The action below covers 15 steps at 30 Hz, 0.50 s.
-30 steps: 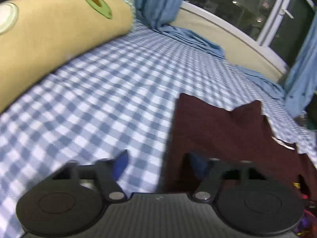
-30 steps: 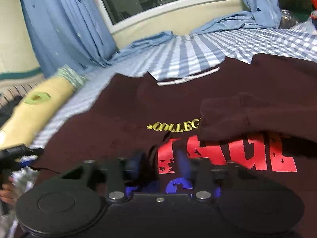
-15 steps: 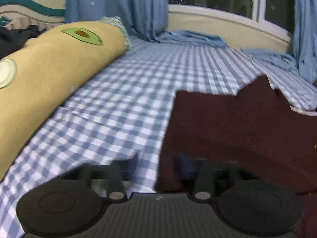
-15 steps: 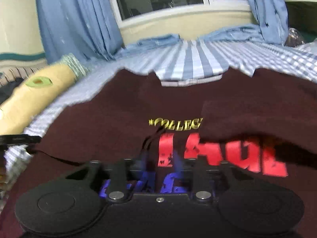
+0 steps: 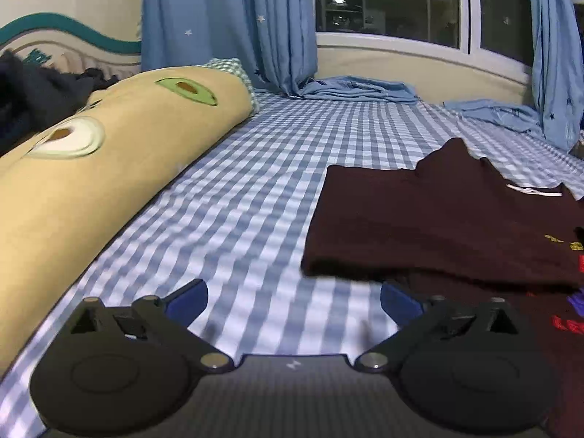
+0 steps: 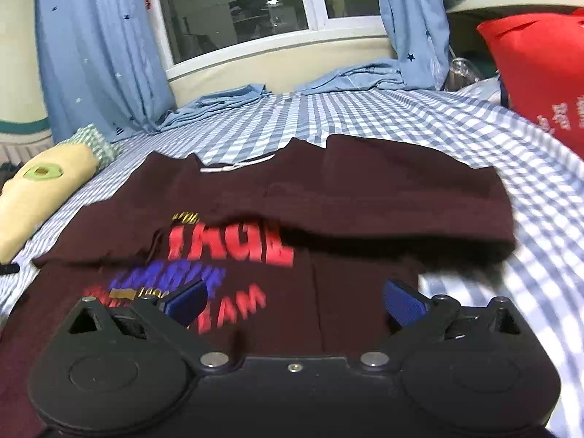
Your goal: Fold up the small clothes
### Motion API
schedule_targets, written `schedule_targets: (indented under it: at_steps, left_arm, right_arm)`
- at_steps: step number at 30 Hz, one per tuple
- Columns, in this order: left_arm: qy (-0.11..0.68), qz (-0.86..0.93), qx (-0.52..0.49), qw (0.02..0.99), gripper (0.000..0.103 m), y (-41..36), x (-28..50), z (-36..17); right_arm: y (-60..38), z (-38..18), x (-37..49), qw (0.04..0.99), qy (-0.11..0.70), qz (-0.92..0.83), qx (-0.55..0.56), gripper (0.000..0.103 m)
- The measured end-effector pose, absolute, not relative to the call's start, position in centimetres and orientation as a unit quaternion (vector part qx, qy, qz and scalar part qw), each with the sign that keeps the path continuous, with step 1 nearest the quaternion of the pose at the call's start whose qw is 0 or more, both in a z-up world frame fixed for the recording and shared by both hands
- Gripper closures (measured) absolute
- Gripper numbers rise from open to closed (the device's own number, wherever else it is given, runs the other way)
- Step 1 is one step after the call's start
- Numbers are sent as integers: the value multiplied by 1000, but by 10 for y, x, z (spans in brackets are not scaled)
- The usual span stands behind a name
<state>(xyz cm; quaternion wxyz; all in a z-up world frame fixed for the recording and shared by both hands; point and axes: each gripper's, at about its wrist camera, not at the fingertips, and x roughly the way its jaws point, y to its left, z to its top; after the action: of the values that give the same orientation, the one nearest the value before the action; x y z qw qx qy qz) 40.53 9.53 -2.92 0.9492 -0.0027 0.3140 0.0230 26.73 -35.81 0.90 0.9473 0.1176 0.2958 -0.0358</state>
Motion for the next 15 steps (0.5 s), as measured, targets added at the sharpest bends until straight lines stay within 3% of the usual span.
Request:
schedule_targets:
  at_steps: [8,15]
  left_arm:
    - [311,3,-10,950,1,82,286,-6]
    - [284,-67,88,952,1,48,189,-14]
  right_arm:
    - [-320,21,147,955,288,-5,76,1]
    - [-276,19,57,958,287,12,-10,1]
